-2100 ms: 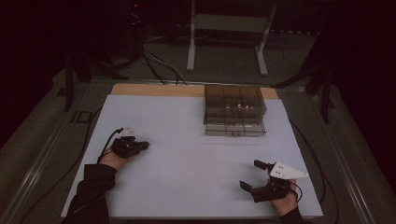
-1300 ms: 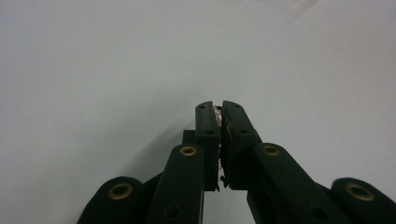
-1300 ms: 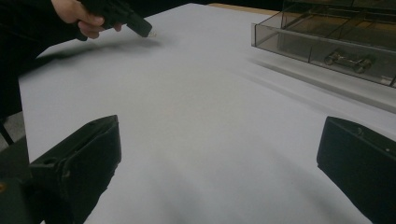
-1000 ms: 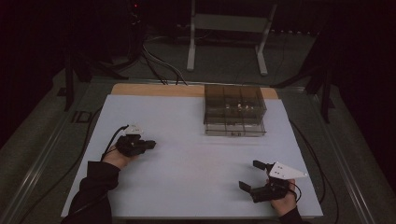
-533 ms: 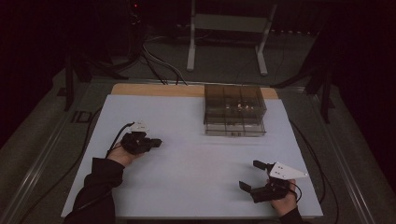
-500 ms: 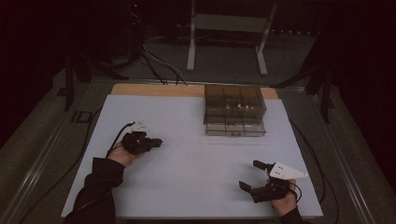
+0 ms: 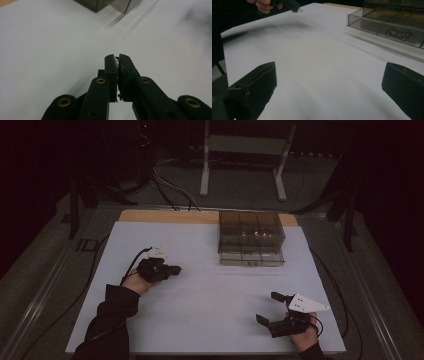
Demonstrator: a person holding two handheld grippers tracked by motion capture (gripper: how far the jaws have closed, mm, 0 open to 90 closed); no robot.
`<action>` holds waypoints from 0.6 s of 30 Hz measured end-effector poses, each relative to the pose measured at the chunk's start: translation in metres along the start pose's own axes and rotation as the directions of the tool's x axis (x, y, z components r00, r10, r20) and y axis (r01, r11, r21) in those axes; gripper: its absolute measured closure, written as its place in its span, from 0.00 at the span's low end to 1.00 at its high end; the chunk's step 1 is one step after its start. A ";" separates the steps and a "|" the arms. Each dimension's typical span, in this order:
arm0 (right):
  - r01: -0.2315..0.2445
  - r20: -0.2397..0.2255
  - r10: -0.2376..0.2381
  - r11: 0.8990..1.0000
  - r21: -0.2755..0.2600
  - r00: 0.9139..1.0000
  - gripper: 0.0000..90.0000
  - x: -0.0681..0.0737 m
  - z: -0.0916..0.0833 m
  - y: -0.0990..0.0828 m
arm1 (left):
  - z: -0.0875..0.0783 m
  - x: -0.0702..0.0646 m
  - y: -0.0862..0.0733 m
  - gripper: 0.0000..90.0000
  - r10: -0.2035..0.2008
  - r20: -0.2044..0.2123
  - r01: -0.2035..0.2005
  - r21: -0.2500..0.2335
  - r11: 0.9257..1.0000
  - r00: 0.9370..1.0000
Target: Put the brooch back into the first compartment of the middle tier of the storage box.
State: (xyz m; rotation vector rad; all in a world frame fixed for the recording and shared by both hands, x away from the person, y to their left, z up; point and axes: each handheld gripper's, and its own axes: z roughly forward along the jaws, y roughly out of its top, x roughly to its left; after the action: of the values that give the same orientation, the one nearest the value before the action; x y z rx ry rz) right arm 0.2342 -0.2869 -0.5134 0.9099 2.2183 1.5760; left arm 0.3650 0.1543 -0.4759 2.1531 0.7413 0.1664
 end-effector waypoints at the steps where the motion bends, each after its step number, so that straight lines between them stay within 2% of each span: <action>1: 0.003 0.000 -0.003 1.000 -0.002 1.000 0.00 0.000 0.000 0.000 | 0.001 -0.001 0.002 0.97 0.003 0.004 -0.003 -0.003 1.000 1.000; 18: 0.004 -0.002 -0.004 1.000 -0.006 1.000 0.00 0.001 -0.001 0.001 | 0.011 -0.016 0.027 0.97 0.051 0.052 -0.050 -0.015 0.999 0.997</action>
State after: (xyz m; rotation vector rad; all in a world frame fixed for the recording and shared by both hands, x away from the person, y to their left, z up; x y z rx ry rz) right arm 0.2332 -0.2869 -0.5123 0.9016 2.2148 1.5814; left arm 0.3683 0.1251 -0.4609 2.1563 0.6546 0.1405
